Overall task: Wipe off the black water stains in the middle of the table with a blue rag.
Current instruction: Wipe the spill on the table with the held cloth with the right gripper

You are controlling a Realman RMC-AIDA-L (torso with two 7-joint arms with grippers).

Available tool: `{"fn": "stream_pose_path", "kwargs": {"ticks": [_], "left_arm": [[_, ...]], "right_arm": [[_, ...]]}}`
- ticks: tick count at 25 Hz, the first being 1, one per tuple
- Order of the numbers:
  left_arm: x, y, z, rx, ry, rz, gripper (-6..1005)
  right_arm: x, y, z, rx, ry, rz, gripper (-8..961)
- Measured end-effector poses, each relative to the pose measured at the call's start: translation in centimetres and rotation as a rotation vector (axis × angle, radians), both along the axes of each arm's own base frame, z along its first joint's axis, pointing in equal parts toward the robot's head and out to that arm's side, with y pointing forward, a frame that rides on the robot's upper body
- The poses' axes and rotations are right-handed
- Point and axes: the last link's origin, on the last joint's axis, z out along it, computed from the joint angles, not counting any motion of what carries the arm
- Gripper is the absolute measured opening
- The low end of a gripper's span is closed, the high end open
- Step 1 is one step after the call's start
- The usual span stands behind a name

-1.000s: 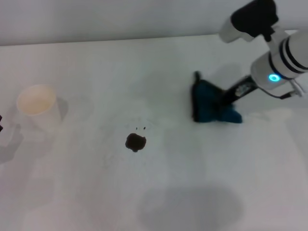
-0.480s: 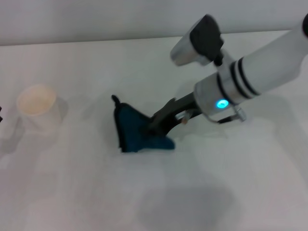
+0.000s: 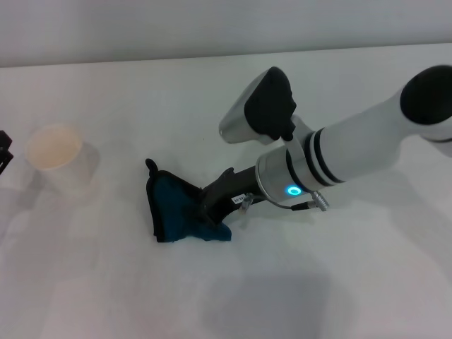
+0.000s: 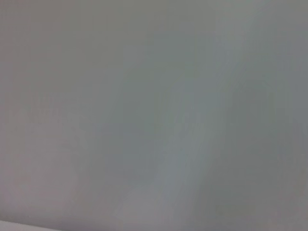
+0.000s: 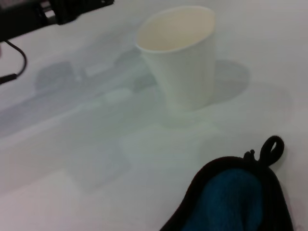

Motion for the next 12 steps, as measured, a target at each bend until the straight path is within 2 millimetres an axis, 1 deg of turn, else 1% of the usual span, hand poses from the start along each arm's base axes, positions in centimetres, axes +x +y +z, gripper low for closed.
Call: {"fn": "stream_pose_path", "kwargs": {"ticks": [6,8,12], "left_arm": [[-0.2,0.2,0.5,0.027,-0.009,0.014,877],[-0.2,0.2,0.5,0.028,-0.008,0.014,877],[-0.2,0.3,0.7,0.033,-0.009,0.009,877]], "right_arm": [[0.7,0.6,-0.4,0.065,-0.037,0.010,116],[1.0,1.2,-0.1,0.095,-0.040,0.002,116],[1.2,2.8,1.1,0.190,-0.036,-0.006,115]]}}
